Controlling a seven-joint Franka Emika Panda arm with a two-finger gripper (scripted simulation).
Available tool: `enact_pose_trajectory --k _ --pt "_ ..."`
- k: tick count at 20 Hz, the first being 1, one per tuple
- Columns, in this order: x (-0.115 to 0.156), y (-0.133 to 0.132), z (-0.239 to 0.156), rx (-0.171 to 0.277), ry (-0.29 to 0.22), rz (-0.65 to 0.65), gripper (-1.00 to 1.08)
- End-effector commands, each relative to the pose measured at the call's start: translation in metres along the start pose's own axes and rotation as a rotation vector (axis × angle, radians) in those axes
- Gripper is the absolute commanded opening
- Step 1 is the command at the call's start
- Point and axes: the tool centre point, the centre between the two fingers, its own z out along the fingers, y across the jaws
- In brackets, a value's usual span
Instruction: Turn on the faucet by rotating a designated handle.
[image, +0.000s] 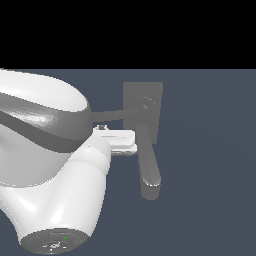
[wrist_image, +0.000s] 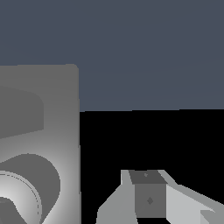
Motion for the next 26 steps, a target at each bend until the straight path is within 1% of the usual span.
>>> enact_pose_trajectory --k 1,19,20,21,26 --pt "0.0 0.0 0.0 0.0 0.0 0.0 -1.0" --pt "-0.064 0.007 0.0 0.001 0.001 0.0 -1.0" --pt "-0.064 0.007 0.0 0.001 0.001 0.0 -1.0" --pt "-0.057 0.009 0.0 -0.002 0.008 0.0 -1.0" --pt "-0.074 0.003 0.0 -0.001 0.007 0.0 -1.0"
